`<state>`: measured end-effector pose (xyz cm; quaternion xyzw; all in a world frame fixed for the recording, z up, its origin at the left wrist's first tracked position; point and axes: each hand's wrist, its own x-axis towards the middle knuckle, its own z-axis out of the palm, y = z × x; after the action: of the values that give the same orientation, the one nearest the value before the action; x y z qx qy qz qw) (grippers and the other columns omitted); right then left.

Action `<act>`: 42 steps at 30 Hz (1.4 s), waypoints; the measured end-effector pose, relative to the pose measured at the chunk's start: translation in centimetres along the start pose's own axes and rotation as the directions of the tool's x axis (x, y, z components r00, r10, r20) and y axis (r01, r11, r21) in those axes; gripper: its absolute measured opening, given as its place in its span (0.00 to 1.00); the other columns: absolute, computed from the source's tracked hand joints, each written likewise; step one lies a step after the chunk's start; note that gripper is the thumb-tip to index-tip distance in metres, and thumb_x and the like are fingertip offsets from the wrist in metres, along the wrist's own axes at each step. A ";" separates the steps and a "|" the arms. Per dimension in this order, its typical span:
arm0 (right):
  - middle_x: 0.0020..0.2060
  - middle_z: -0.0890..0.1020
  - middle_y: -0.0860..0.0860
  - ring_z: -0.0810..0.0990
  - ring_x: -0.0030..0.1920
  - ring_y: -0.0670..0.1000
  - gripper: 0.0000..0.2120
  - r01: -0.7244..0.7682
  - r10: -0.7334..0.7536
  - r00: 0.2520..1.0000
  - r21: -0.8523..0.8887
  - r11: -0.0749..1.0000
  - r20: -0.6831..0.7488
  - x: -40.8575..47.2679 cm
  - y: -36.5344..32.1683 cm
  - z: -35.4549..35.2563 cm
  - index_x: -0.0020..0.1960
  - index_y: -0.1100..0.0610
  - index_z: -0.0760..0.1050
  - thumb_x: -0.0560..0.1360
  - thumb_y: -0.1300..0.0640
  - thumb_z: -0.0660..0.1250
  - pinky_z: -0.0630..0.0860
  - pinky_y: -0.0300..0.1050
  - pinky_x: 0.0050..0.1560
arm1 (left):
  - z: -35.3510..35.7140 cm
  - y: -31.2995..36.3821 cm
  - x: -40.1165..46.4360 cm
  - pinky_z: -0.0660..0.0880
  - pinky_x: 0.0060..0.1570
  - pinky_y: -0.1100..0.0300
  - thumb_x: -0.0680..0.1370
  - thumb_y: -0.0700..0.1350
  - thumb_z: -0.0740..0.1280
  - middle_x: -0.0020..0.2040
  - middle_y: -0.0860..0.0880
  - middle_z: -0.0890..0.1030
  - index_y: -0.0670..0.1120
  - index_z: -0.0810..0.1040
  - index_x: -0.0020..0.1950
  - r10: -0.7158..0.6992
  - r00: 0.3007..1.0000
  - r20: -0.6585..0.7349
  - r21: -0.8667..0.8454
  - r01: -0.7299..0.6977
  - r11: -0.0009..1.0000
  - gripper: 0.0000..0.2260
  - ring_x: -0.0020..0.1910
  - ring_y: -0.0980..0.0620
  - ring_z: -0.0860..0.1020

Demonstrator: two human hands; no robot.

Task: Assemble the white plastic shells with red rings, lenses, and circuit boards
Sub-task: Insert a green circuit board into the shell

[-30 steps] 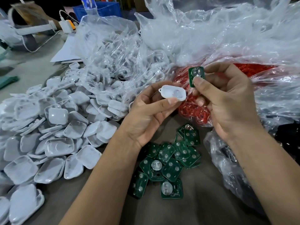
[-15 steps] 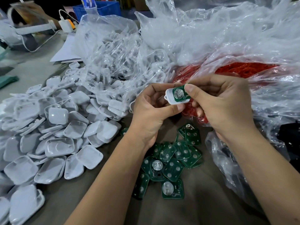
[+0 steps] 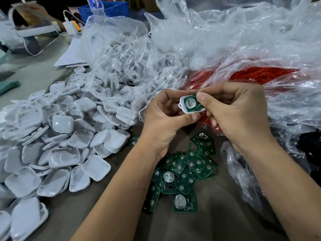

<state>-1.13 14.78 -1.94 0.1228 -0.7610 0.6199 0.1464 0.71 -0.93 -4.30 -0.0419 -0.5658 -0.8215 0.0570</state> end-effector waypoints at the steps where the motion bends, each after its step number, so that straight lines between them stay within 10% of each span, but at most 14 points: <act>1: 0.29 0.85 0.46 0.77 0.22 0.44 0.03 0.003 -0.003 1.000 -0.009 1.000 -0.001 0.0 0.0 0.0 0.45 0.53 0.87 0.75 0.60 0.78 0.71 0.35 0.23 | 0.0 0.0 0.0 0.81 0.58 0.45 0.64 0.28 0.78 0.55 0.41 0.86 0.42 0.80 0.53 0.001 1.000 0.002 0.003 -0.001 1.000 0.20 0.54 0.41 0.84; 7: 0.37 0.87 0.44 0.86 0.36 0.43 0.02 0.049 -0.053 0.998 -0.174 0.984 -0.018 0.0 -0.3 0.1 0.46 0.53 0.87 0.74 0.58 0.79 0.84 0.41 0.37 | 0.0 -0.1 0.0 0.81 0.59 0.45 0.65 0.27 0.78 0.56 0.40 0.86 0.41 0.80 0.52 0.004 1.000 0.001 0.007 -0.004 1.000 0.20 0.55 0.41 0.84; 33: 0.33 0.83 0.45 0.82 0.32 0.46 0.04 0.067 -0.082 0.996 -0.291 0.954 -0.038 -0.1 -0.1 0.2 0.44 0.52 0.85 0.73 0.58 0.79 0.78 0.36 0.31 | -0.3 -0.2 0.1 0.80 0.60 0.43 0.65 0.30 0.79 0.57 0.40 0.85 0.42 0.81 0.53 0.016 1.000 0.023 0.015 -0.016 1.000 0.20 0.57 0.41 0.84; 42: 0.43 0.83 0.46 0.82 0.42 0.45 0.04 0.226 -0.194 0.973 -0.354 0.908 0.125 0.1 -0.6 -0.2 0.49 0.52 0.87 0.75 0.57 0.77 0.76 0.34 0.43 | -0.6 -0.2 0.3 0.80 0.54 0.54 0.67 0.30 0.79 0.51 0.43 0.86 0.43 0.82 0.53 0.006 1.000 0.030 -0.015 -0.005 1.000 0.18 0.52 0.46 0.83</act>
<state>-0.93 14.81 -1.31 0.2015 -0.8510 0.4421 0.1994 0.43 -1.45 -4.66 -0.0562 -0.5602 -0.8249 0.0504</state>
